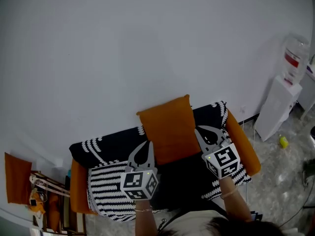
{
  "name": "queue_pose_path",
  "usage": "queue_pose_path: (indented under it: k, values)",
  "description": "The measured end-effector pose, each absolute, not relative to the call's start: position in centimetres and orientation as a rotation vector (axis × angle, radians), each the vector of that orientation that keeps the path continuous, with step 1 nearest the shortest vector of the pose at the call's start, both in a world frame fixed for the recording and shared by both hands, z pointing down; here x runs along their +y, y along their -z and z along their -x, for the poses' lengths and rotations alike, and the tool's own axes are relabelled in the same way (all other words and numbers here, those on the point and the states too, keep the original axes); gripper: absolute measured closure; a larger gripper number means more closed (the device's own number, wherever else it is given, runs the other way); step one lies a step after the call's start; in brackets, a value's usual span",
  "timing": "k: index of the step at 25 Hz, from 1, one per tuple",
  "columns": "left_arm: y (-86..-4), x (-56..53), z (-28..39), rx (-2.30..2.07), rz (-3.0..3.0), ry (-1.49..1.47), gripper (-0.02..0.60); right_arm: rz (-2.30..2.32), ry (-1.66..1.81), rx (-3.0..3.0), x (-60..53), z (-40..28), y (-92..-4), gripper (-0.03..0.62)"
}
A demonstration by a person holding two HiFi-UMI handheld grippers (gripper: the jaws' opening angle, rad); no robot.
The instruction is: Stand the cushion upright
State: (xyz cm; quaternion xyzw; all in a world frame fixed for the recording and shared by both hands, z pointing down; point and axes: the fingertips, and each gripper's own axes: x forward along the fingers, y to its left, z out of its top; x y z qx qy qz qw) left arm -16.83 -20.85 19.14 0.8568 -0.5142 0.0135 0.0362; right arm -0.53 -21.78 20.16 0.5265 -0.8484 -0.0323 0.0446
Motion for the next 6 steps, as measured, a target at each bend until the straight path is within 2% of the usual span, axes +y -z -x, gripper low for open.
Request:
queue_pose_path:
  k: [6]
  values:
    - [-19.66,-21.75,16.75,-1.584,-2.613,-0.045,0.561,-1.603,0.094,-2.588,-22.57,0.18,-20.59,0.588]
